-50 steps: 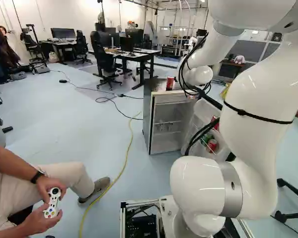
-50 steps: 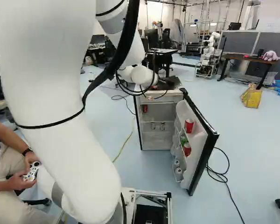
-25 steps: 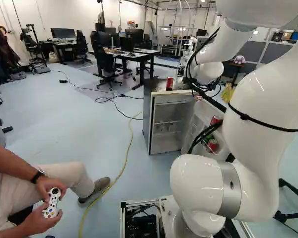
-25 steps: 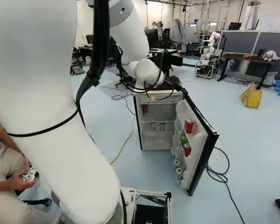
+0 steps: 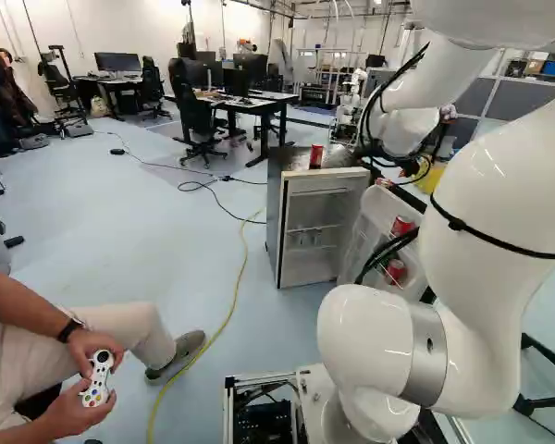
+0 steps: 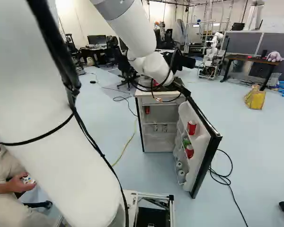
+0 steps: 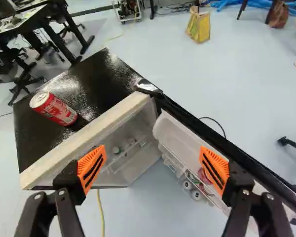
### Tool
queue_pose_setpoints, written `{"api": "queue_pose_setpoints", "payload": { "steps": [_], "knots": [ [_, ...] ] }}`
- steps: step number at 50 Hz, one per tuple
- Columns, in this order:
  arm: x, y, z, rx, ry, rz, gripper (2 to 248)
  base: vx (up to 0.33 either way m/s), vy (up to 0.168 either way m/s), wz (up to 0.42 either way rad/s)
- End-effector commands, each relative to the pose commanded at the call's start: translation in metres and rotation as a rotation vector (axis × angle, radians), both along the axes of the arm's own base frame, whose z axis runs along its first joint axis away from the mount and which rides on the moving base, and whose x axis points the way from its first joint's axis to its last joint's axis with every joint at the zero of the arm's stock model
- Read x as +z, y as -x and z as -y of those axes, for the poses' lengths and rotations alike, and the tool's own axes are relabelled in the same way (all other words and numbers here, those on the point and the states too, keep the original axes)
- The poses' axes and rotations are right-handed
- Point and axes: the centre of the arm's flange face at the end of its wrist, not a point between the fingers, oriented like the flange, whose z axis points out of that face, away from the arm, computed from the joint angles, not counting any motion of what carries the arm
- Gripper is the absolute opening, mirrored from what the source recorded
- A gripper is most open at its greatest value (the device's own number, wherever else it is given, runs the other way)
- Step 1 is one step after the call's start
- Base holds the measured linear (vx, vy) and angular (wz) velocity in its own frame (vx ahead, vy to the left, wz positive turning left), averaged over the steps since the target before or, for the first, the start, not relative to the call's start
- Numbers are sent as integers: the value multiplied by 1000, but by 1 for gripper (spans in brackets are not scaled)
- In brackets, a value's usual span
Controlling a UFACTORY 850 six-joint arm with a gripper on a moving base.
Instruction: Grab a drink from the fridge
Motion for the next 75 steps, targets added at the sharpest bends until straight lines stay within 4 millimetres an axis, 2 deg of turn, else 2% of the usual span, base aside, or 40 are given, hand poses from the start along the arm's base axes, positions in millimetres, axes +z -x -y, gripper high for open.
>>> {"api": "queue_pose_setpoints", "payload": {
  "steps": [49, 75],
  "knots": [
    [37, 41, 56, -151, -200, -147, 247, 0, 0, 0],
    [36, 52, 93, -237, -317, -195, 247, 0, 0, 0]
  ]
}}
